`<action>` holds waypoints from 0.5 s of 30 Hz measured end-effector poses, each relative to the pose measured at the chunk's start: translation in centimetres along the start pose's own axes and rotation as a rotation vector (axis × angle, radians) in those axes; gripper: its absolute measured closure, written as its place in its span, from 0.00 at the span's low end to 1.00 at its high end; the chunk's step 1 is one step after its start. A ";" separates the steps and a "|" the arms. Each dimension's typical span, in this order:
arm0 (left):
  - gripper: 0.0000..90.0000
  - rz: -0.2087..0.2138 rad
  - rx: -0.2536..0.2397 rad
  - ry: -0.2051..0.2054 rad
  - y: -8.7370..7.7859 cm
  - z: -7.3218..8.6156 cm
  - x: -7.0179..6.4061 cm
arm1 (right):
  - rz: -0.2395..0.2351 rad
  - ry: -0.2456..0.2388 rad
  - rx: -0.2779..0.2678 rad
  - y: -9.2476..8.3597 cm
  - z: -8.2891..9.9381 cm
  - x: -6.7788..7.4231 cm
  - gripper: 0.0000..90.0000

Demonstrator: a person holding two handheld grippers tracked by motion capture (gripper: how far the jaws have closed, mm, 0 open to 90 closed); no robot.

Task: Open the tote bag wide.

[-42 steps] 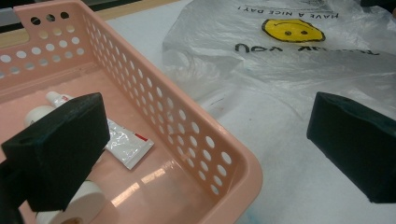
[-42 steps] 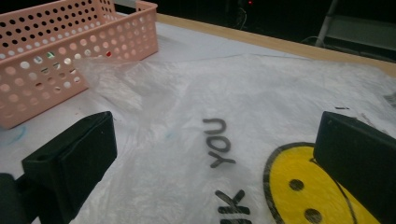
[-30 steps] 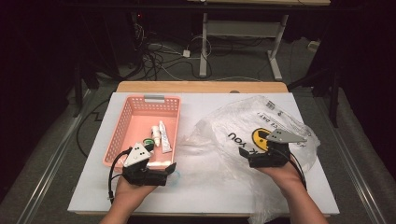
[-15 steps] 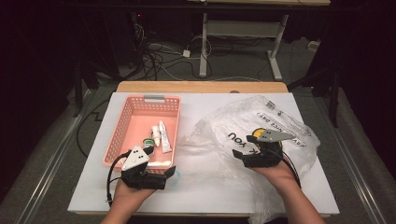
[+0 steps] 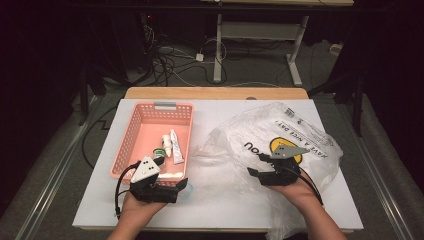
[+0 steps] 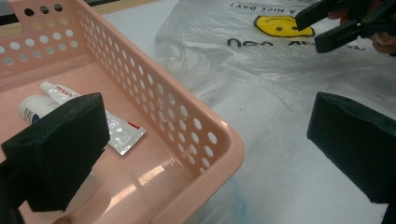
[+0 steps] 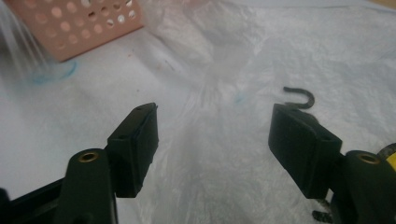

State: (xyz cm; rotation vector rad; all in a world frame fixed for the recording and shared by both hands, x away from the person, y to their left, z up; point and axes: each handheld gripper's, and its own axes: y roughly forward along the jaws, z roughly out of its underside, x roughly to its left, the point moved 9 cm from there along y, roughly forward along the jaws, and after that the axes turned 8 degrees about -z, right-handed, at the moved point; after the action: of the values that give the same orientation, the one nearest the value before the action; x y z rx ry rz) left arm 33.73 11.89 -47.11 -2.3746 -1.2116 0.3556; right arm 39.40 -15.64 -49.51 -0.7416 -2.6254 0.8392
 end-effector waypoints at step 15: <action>0.00 0.022 0.000 0.015 0.8 -0.5 -0.8 | -0.039 -0.020 0.161 1.6 3.6 1.0 0.29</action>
State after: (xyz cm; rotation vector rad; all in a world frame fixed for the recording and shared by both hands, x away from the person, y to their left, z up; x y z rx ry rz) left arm 34.06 10.70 -47.01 -2.3879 -1.1787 0.3443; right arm 37.72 -15.66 -53.22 -0.6405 -2.5438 1.0367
